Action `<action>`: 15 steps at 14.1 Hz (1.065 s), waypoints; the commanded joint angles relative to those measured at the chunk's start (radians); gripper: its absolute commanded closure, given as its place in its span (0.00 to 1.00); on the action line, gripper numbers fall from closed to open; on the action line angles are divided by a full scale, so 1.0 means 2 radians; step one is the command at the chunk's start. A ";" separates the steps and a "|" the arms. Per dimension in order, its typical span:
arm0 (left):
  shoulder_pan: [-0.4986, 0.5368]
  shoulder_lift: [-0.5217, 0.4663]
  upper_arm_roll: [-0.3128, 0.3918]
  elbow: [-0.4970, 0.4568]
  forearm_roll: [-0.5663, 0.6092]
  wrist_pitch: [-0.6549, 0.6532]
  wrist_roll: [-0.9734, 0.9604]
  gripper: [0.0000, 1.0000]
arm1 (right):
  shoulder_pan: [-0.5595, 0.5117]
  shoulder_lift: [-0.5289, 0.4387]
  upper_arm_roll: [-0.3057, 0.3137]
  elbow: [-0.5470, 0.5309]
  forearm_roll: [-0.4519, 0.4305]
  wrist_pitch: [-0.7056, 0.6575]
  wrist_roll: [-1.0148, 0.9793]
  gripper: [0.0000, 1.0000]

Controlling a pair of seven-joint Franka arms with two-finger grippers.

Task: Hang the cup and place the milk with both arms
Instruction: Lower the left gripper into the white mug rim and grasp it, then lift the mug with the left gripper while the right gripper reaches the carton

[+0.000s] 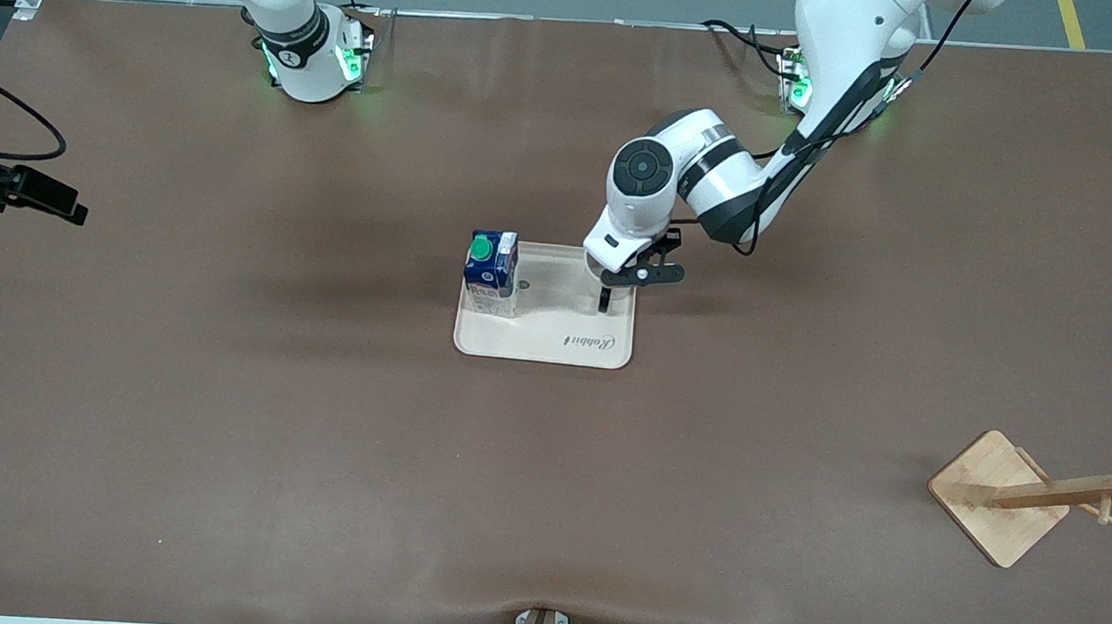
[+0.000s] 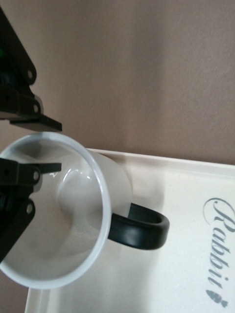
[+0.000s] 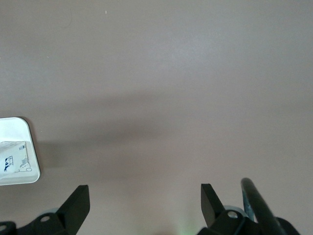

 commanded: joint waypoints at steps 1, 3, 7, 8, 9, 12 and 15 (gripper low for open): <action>-0.008 0.015 0.000 0.024 0.000 0.003 -0.010 1.00 | -0.006 0.006 0.007 0.012 -0.005 -0.004 0.002 0.00; -0.005 0.013 0.000 0.036 0.001 0.001 -0.003 1.00 | -0.002 0.012 0.007 0.012 -0.007 0.006 0.001 0.00; 0.008 -0.016 0.003 0.098 0.009 -0.073 0.001 1.00 | -0.001 0.031 0.008 0.011 -0.006 0.009 0.001 0.00; 0.012 -0.019 0.003 0.124 0.009 -0.105 0.011 1.00 | -0.001 0.031 0.009 0.012 -0.006 0.009 0.001 0.00; 0.015 -0.023 0.003 0.150 0.009 -0.135 0.022 1.00 | 0.000 0.031 0.009 0.012 -0.004 0.009 0.001 0.00; 0.067 -0.051 0.004 0.194 0.008 -0.197 0.095 1.00 | 0.004 0.033 0.013 0.012 0.004 0.020 0.001 0.00; 0.150 -0.091 0.001 0.196 0.001 -0.221 0.223 1.00 | 0.083 0.054 0.018 0.012 -0.022 0.044 -0.001 0.00</action>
